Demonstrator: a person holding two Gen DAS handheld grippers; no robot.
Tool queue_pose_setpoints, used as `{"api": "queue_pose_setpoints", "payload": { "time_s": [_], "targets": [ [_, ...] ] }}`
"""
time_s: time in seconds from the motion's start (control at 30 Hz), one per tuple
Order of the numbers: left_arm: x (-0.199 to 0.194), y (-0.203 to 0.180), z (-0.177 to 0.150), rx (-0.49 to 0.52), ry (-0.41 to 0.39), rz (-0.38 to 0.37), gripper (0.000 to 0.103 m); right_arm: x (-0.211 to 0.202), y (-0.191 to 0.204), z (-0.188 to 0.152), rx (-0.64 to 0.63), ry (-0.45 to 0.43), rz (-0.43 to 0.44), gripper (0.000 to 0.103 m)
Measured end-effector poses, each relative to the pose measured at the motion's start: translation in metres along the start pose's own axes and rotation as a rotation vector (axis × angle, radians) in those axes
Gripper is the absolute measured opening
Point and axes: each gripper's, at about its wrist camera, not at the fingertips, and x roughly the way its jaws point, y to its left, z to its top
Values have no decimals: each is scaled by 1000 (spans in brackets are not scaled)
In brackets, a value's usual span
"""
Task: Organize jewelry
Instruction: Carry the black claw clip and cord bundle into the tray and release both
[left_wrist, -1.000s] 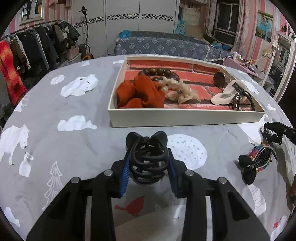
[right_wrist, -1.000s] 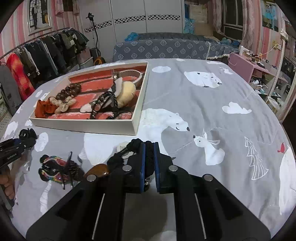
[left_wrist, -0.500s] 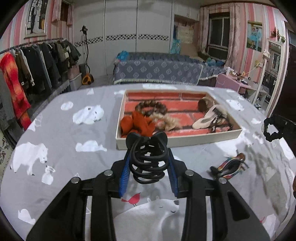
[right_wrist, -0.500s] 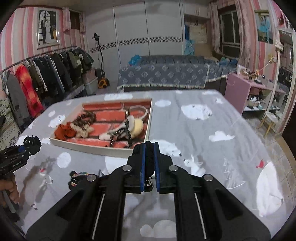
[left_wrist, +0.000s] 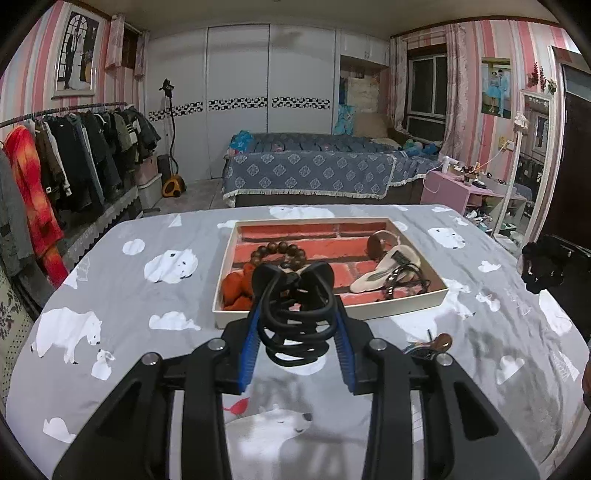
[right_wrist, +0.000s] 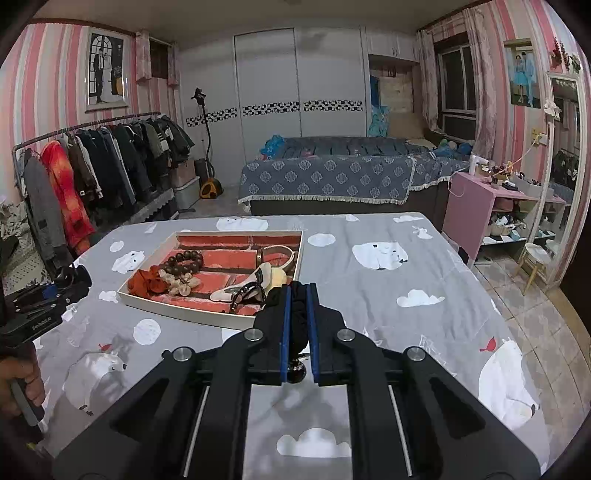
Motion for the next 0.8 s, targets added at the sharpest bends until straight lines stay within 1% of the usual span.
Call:
{"api": "queue_pose_setpoints", "payload": {
  "time_s": [0.3, 0.47, 0.6, 0.8],
  "targets": [
    [9, -17, 4, 16, 3, -15, 36, -1, -10, 1, 7, -9, 4, 10],
    [27, -13, 16, 7, 7, -23, 36, 4, -8, 5, 3, -13, 11, 10],
    [43, -10, 38, 9, -19, -10, 36, 21, 0, 20, -12, -17, 31, 10],
    [79, -6, 68, 2, -29, -9, 36, 71, 23, 50, -40, 3, 78, 10]
  ]
}}
